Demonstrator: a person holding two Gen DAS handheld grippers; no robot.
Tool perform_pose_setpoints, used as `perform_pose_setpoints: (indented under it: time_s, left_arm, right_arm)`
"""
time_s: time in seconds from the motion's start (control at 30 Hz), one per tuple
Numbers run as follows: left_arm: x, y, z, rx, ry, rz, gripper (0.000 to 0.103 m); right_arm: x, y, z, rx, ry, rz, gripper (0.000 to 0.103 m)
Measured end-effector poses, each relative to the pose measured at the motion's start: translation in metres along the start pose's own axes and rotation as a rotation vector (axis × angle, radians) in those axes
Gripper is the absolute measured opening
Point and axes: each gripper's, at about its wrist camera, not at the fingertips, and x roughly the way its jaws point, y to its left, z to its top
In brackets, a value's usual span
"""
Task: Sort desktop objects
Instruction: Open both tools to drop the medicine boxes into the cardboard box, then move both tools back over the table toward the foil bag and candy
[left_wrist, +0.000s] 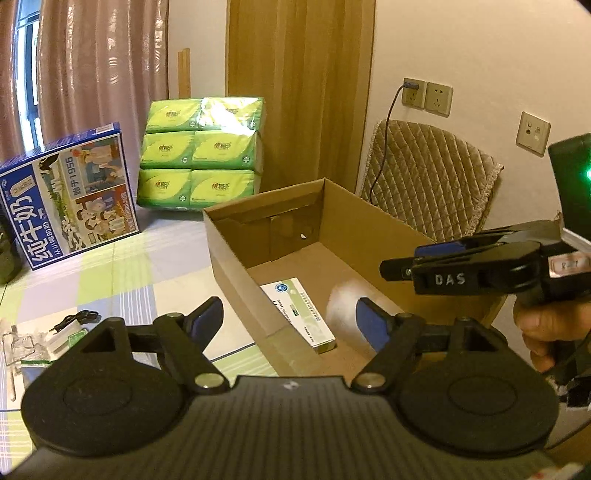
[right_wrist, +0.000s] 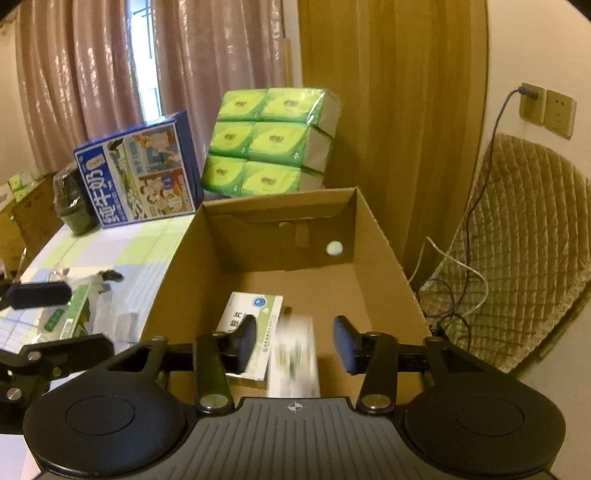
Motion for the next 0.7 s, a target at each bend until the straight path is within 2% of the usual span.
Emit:
perform_pose_setpoints:
  time_s: [0.17,0.5,0.57,0.7]
  left_arm:
    - [-0.010,0.006,-0.005,-0.005,-0.001,0.014,0.078]
    - [-0.051,0.017,-0.017,-0.037,-0.002,0.037,0.088]
    - [-0.063,0.021,-0.019,-0.035,0.002,0.049,0.090]
    - [-0.089,0.032,-0.024,-0.033,-0.005,0.074,0.098]
  right_arm:
    - [-0.018,0.001,-0.001,-0.003,-0.014,-0.002,0.061]
    - [-0.067,0.029,-0.002,-0.037,-0.061,0.030,0.073]
    - [-0.077,0.039,-0.003,-0.043,-0.077,0.039,0.087]
    - [-0.094,0.060,-0.004,-0.064,-0.103,0.059,0.097]
